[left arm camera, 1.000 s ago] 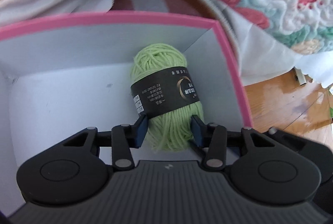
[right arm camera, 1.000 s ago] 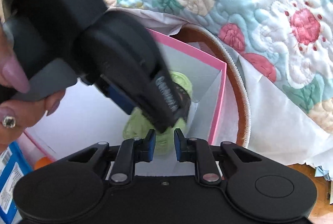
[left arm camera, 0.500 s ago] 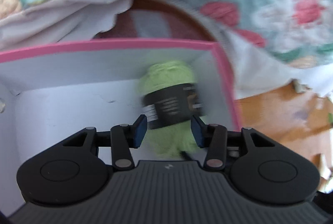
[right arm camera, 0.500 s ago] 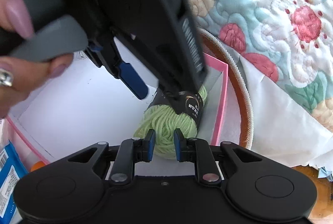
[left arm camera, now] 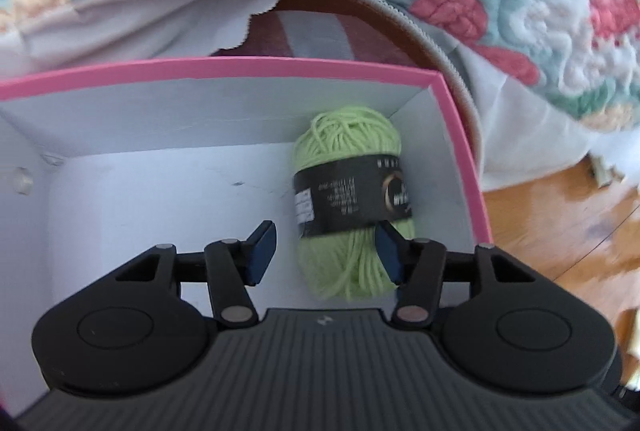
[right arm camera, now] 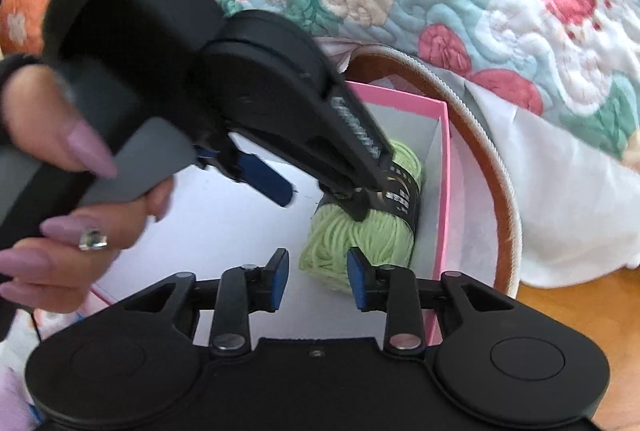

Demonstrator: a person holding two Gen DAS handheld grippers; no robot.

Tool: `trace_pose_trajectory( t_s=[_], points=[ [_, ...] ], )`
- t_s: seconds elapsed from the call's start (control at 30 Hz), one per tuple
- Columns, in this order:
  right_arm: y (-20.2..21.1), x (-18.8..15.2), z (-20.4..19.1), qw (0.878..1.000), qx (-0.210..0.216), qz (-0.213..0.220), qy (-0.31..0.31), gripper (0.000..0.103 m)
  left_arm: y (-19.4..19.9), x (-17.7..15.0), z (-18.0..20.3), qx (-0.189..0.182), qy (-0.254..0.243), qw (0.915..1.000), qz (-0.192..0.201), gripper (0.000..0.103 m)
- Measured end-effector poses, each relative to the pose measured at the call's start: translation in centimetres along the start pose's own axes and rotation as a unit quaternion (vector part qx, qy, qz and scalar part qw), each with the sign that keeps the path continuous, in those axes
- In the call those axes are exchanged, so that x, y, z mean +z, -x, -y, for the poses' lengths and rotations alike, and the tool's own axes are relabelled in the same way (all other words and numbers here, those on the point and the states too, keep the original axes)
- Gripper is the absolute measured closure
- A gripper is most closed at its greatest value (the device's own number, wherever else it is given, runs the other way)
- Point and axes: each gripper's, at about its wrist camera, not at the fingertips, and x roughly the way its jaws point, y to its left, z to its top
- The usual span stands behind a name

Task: Organize objects
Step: 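Withdraw the left gripper from the box toward the purple plush toy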

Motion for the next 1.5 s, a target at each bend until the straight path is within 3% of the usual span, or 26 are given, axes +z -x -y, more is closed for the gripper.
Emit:
trace_pose_trajectory(
  t_s=[0.13, 0.23, 0.4, 0.5, 0.7, 0.87, 1.03, 1.2, 1.5],
  points=[
    [0.9, 0.0, 0.1, 1.0, 0.013, -0.001, -0.025, 0.059, 2.8, -1.1, 0.1, 0.023, -0.001, 0.9997, -0.011, 0.04],
    [1.7, 0.5, -3.0, 1.0, 0.015, 0.005, -0.013, 0.055, 5.3, -2.2, 0.5, 0.031, 0.0, 0.9995, -0.01, 0.039],
    [4.7, 1.4, -4.2, 0.999, 0.045, 0.004, 0.006, 0.051, 10.9, -4.6, -0.3, 0.049, -0.009, 0.9987, 0.004, 0.035],
    [9.7, -0.9, -5.4, 0.998, 0.066, 0.009, 0.012, 0.051, 14.1, -6.8, -0.5, 0.064, -0.028, 0.9975, 0.0, 0.032],
    [15.0, -0.6, -8.0, 0.995, 0.077, 0.022, 0.053, 0.044, 19.5, -10.8, -0.8, 0.063, -0.028, 0.9976, -0.01, 0.032],
    [19.9, -0.8, -9.2, 0.994, 0.088, 0.011, 0.061, 0.04, 24.0, -13.4, -0.2, 0.077, -0.046, 0.996, 0.003, 0.027],
    [23.1, -1.3, -9.6, 0.99, 0.123, -0.012, 0.07, 0.027, 27.9, -15.8, 0.3, 0.103, -0.063, 0.9923, 0.027, 0.018],
    [24.2, -3.0, -10.7, 0.983, 0.165, -0.031, 0.078, 0.021, 29.4, -18.9, 0.1, 0.113, -0.075, 0.9905, 0.023, 0.012],
    [21.4, -7.3, -14.4, 0.968, 0.213, -0.075, 0.11, 0.016, 26.5, -23.7, -3.5, 0.115, -0.045, 0.9922, -0.019, 0.009]
  ],
)
